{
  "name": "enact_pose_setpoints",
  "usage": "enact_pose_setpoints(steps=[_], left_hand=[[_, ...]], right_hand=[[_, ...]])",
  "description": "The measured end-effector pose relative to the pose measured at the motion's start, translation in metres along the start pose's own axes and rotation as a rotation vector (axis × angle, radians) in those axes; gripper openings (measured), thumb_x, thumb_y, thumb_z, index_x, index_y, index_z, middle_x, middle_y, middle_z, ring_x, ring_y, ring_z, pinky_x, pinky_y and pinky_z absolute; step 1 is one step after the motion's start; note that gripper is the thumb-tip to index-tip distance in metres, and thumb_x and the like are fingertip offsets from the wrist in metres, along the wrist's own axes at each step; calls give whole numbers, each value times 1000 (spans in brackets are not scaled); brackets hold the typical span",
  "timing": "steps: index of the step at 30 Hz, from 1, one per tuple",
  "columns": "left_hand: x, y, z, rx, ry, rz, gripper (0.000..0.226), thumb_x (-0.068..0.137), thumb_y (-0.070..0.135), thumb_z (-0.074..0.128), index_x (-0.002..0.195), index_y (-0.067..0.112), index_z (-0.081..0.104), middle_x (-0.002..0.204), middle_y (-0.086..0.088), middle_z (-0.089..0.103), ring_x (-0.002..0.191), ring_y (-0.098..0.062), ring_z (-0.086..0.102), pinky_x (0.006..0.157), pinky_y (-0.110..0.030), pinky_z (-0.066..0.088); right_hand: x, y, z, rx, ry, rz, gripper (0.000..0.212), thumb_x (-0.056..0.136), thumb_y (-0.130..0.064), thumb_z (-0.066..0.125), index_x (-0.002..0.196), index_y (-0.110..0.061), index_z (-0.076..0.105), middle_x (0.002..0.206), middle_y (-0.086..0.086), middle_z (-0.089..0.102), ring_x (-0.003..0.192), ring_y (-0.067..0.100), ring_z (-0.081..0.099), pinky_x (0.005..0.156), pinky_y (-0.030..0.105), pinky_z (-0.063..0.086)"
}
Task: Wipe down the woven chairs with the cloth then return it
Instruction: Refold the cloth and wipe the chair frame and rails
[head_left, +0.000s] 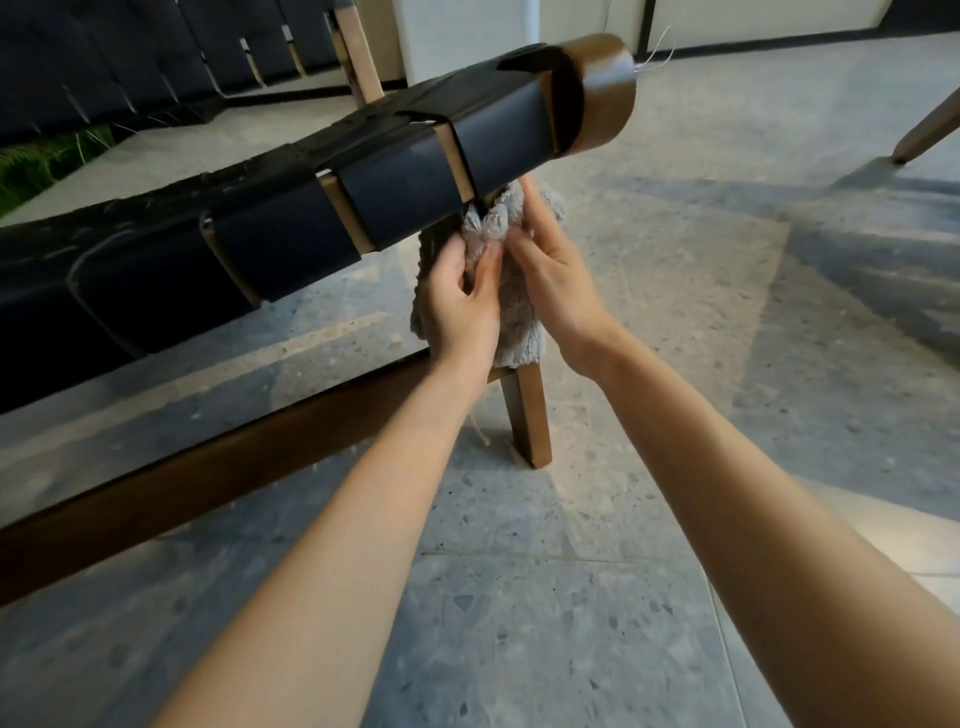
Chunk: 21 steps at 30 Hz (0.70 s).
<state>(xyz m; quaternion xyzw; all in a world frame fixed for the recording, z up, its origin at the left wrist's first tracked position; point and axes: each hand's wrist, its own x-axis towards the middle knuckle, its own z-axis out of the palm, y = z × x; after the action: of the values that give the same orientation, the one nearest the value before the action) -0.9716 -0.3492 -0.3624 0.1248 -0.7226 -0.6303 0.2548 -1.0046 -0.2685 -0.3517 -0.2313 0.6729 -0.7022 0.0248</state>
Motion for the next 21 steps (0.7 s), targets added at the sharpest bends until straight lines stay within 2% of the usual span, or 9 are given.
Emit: enact_pose_setpoints(steps=[2, 3, 5, 7, 9, 11, 14, 18, 21], left_hand=[[-11, -10, 3, -48, 13, -37, 18, 96, 16, 53, 110, 20, 63, 107, 5, 67, 104, -6, 62, 97, -37, 50], [-16, -15, 5, -70, 26, -52, 21, 96, 15, 54, 114, 19, 63, 108, 6, 67, 105, -6, 62, 98, -36, 49], [-29, -26, 10, -97, 52, -44, 30, 95, 12, 55, 124, 18, 61, 116, 5, 66, 111, -9, 60, 100, -37, 48], [-41, -38, 14, -91, 83, -16, 40, 94, 8, 56, 132, 18, 55, 124, 7, 61, 118, -7, 56, 102, -32, 45], [-54, -48, 17, -63, 120, 0, 46, 93, 5, 57, 135, 21, 51, 128, 8, 59, 119, -2, 54, 100, -22, 44], [-64, -55, 19, -55, 133, 3, 47, 92, 4, 57, 136, 22, 50, 129, 8, 59, 119, 1, 53, 97, -17, 43], [-72, -64, 22, -62, 127, -17, 48, 93, 3, 57, 135, 24, 51, 128, 10, 59, 116, 2, 54, 95, -17, 44], [-80, -73, 20, -10, 99, -55, 47, 91, 4, 58, 134, 23, 52, 130, 4, 59, 120, -5, 54, 100, -24, 44], [-86, -78, 17, 2, 104, -95, 43, 90, 5, 61, 131, 18, 55, 125, 3, 62, 116, -8, 58, 98, -24, 46]], right_hand=[[-7, 8, -2, 2, -15, 10, 54, 103, -3, 29, 152, -24, 21, 155, -7, 29, 137, 3, 32, 110, 16, 30], [-11, 13, -3, 0, -19, 29, 55, 102, -2, 29, 151, -26, 21, 153, -11, 31, 133, -1, 36, 111, 18, 31], [-21, 24, -5, -23, -14, 67, 55, 102, -3, 31, 151, -27, 23, 139, -27, 37, 116, -18, 43, 102, 12, 36], [-30, 36, -6, -38, 4, 113, 53, 103, -6, 34, 150, -27, 25, 126, -36, 39, 108, -25, 43, 93, 5, 36], [-40, 47, -7, -32, 20, 152, 52, 103, -7, 36, 149, -27, 28, 134, -30, 38, 120, -17, 40, 102, 9, 35], [-47, 54, -9, -27, 26, 181, 51, 102, -5, 36, 148, -27, 30, 141, -21, 37, 131, -7, 35, 108, 13, 30], [-54, 60, -11, -43, 1, 230, 51, 103, -5, 35, 149, -26, 30, 142, -20, 37, 130, -7, 35, 105, 10, 31], [-63, 63, -14, -66, -22, 248, 50, 103, -5, 36, 149, -23, 29, 141, -21, 35, 133, -6, 32, 109, 12, 28], [-70, 65, -18, -97, -37, 258, 51, 102, -6, 38, 149, -23, 30, 139, -24, 34, 130, -9, 29, 103, 4, 28]])
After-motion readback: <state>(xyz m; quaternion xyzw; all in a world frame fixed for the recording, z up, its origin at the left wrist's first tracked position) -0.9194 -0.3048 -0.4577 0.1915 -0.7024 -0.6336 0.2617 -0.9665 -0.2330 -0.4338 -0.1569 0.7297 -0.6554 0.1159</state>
